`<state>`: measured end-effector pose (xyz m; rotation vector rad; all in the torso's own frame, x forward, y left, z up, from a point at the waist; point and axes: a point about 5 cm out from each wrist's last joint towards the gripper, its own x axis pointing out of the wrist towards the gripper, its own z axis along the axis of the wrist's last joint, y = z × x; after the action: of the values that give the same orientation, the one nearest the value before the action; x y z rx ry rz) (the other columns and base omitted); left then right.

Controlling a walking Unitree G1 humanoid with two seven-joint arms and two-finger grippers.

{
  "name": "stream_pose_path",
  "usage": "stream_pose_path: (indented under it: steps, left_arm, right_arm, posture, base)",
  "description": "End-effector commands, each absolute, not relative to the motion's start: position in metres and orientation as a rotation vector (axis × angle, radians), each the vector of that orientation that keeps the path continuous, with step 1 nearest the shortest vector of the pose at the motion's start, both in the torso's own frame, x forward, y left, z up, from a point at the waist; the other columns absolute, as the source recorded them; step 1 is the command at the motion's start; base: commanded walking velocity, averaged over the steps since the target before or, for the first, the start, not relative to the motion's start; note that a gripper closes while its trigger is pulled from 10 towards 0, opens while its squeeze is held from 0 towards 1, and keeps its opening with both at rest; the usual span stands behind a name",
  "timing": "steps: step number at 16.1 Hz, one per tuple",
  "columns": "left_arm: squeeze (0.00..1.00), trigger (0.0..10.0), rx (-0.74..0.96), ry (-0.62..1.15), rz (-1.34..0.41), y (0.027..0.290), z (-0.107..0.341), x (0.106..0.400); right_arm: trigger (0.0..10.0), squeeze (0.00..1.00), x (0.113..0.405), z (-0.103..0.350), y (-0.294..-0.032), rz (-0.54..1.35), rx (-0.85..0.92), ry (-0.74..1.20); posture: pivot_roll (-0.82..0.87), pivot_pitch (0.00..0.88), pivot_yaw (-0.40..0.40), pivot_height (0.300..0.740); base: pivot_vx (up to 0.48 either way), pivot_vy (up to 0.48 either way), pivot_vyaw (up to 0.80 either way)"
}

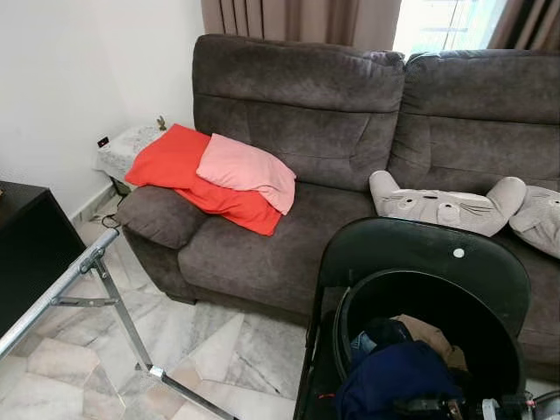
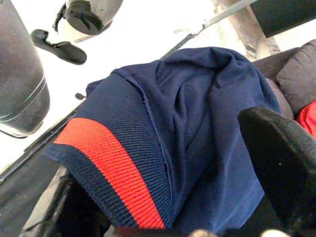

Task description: Hang hanger

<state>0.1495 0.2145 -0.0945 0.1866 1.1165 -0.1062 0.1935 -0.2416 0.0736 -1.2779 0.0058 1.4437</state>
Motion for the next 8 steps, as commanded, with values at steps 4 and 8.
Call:
stream_pose_path:
  steps: [4,8]
  left_arm:
    - [0.0,10.0,0.199,1.115,-0.094,0.218,-0.094,0.149]
    - [0.0,10.0,0.199,1.116,-0.096,0.218,-0.094,0.149]
  right_arm:
    - [10.0,0.0,0.203,0.07,-0.227,1.51,-1.342,0.0]
    - [0.0,0.0,0.203,0.066,-0.22,1.515,-1.319,-0.001]
  posture:
    - [-0.06,0.0,0.032,0.74]
    - [-0.05,0.0,0.03,0.74]
  base:
    - [0.0,0.0,0.0]
    - [0.0,0.0,0.0]
